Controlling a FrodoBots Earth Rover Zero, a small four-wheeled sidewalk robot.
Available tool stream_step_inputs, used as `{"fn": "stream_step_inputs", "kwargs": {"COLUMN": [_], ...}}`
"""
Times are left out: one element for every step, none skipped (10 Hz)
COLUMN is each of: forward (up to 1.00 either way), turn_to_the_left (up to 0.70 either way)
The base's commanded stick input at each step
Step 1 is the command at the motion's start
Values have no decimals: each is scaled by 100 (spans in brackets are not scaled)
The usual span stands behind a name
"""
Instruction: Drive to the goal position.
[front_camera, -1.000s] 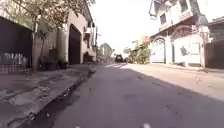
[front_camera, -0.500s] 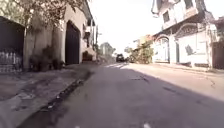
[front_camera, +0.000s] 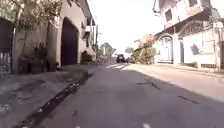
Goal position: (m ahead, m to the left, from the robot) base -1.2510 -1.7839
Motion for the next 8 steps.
{"fn": "stream_step_inputs", "kwargs": {"forward": [100,100,100,100,100,100,100,100], "turn_to_the_left": [0,0,0,0,0,0,0,0]}}
